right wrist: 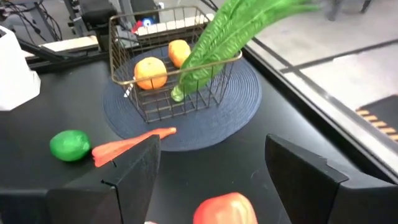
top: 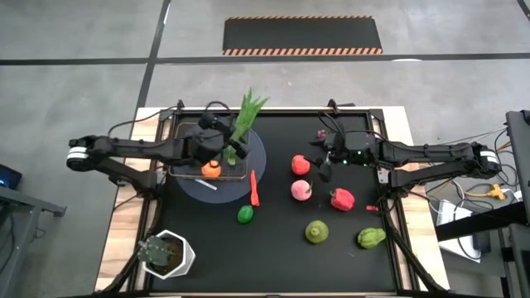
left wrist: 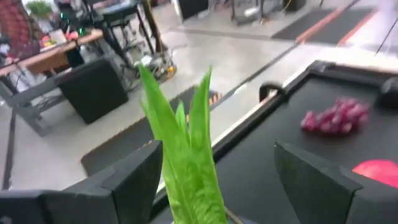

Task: Build produce basket
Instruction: Put the red apple into the wire basket

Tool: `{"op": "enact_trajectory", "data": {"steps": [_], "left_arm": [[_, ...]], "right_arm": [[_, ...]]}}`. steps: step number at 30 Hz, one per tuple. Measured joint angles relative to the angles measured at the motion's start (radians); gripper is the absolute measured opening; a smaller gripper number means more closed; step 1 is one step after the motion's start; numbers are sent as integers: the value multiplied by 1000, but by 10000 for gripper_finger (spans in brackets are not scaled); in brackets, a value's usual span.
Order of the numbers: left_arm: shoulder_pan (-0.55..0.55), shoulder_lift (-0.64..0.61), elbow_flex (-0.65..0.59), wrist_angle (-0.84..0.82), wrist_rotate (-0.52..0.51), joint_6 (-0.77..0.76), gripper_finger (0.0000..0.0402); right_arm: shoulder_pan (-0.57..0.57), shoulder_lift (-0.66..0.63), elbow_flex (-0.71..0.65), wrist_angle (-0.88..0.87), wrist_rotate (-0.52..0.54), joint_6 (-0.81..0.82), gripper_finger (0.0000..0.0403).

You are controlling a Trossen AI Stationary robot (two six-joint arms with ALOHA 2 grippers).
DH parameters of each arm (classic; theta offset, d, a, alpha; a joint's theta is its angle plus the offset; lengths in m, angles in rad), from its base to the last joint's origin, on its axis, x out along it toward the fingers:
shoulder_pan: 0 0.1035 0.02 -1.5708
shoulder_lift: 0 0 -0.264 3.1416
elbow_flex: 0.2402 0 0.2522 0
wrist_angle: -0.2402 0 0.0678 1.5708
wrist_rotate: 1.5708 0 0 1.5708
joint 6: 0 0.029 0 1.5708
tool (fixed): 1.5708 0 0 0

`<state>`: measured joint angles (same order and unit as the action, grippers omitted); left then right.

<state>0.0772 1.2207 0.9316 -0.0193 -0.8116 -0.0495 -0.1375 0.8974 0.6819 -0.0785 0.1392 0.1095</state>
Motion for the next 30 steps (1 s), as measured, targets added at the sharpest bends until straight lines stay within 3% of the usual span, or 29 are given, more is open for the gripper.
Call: {"op": "enact_trajectory", "data": {"steps": [3, 7, 11, 15, 22, 30], "left_arm": [[-35, -52, 5, 10, 16, 4, 287], [-96, -94, 0, 42, 136, 4, 287], [-158, -75, -3, 70, 242, 12, 287], [-212, -34, -4, 99, 262, 65, 287], [-268, 55, 2, 122, 264, 167, 287], [-268, 84, 2, 128, 260, 167, 287]], "right_arm": [[0, 0, 0, -30, -7, 30, 274], [0, 3, -3, -70, -7, 93, 274], [0, 11, -18, -72, -8, 185, 274], [0, 44, -25, -73, -7, 290, 274], [-3, 172, -27, -153, -24, 78, 281], [-53, 336, 18, -148, -16, -13, 342]]}}
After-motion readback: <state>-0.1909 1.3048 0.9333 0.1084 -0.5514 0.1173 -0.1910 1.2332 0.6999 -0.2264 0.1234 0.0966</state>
